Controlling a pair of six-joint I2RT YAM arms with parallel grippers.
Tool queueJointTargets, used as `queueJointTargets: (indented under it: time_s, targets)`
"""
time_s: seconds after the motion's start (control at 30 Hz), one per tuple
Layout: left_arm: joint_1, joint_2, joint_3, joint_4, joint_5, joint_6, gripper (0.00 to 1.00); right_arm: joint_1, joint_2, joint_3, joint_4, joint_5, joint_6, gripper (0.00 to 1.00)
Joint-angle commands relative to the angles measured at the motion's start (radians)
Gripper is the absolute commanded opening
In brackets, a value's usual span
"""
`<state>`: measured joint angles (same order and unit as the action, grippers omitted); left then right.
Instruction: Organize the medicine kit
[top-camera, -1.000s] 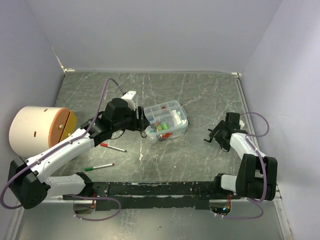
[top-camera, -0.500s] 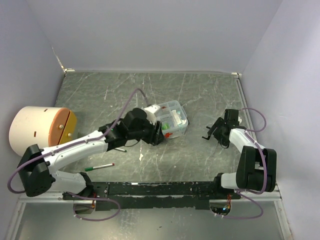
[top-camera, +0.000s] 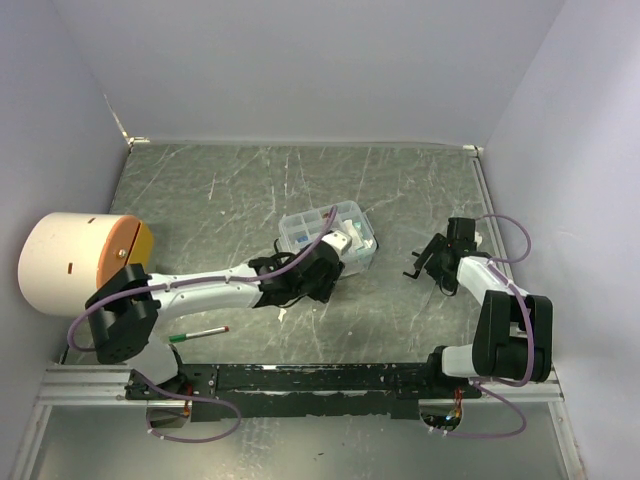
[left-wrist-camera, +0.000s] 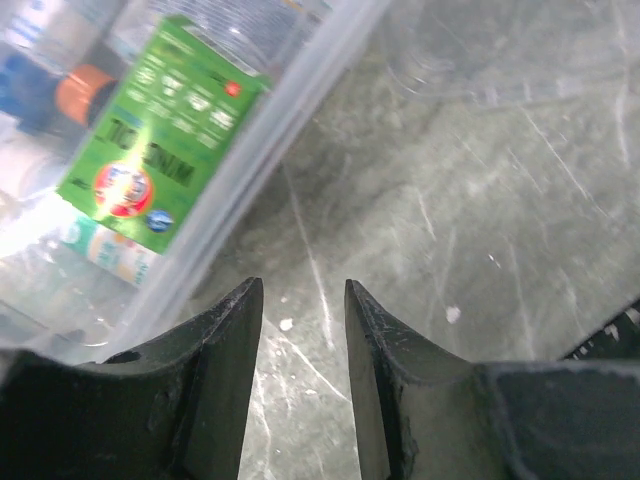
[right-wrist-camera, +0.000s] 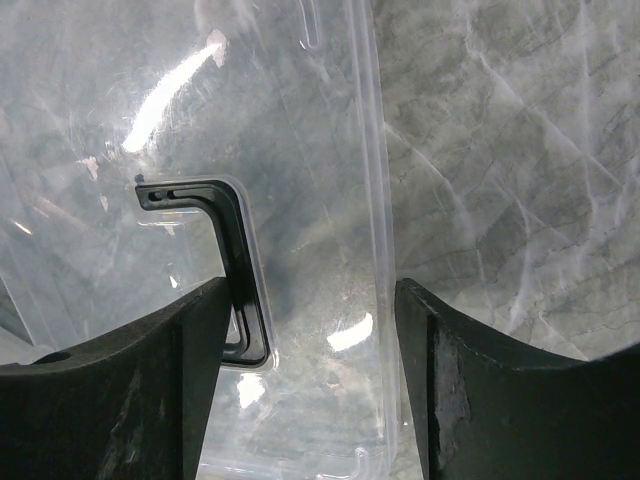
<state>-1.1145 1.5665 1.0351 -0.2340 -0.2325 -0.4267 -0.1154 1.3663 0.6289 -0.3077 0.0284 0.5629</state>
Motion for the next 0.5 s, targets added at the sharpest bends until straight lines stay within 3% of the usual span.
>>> queueJointTargets:
  time_s: [0.0,0.27,0.47]
  targets:
    - [0.001,0.012,0.060,-0.023,-0.175,-0.025,0.49,0.019,0.030,-0.020,-0.045,0.031,-0.021,0.65]
    - [0.024,0.102,0.144,-0.066,-0.216,0.004,0.51,0.031,0.034,-0.034,-0.042,-0.013,-0.012,0.53]
    - [0.093,0.143,0.202,-0.072,-0.172,0.022,0.51,0.031,0.003,-0.054,-0.021,-0.034,-0.002,0.54]
